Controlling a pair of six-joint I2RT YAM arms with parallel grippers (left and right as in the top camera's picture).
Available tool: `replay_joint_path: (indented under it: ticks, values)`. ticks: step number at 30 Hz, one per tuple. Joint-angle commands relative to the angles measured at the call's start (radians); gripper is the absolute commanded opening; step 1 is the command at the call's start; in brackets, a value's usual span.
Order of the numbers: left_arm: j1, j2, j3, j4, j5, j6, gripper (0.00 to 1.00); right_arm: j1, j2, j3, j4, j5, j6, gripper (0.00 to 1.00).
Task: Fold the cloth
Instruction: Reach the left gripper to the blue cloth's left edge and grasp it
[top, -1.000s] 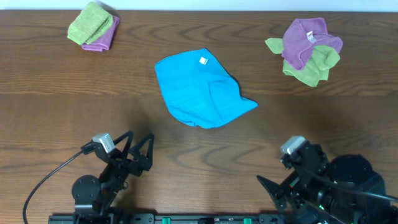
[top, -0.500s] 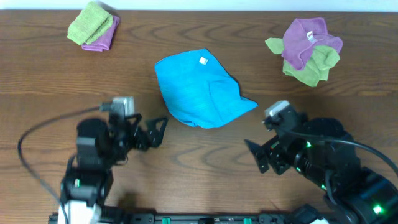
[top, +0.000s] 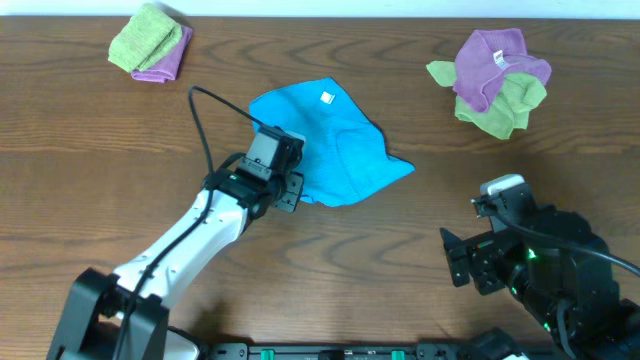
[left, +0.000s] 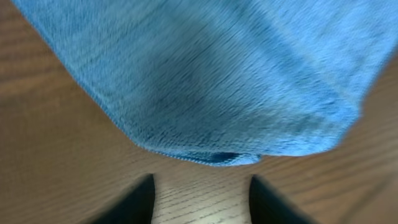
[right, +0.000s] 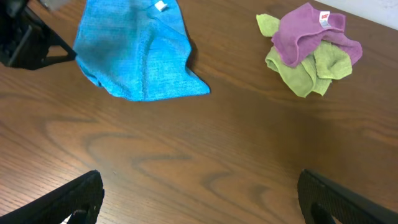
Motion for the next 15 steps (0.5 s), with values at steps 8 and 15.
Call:
replay_joint_path:
  ticks: [8,15]
  values:
    - [-0.012,0.02,0.015,-0.029,0.061,-0.142,0.05,-0.009,-0.002,0.01,0.0,0.02,0.017,0.99]
    - [-0.05,0.057,0.0,-0.013,0.05,-0.142,0.06,-0.009,-0.002,0.01,0.0,0.035,0.016,0.99]
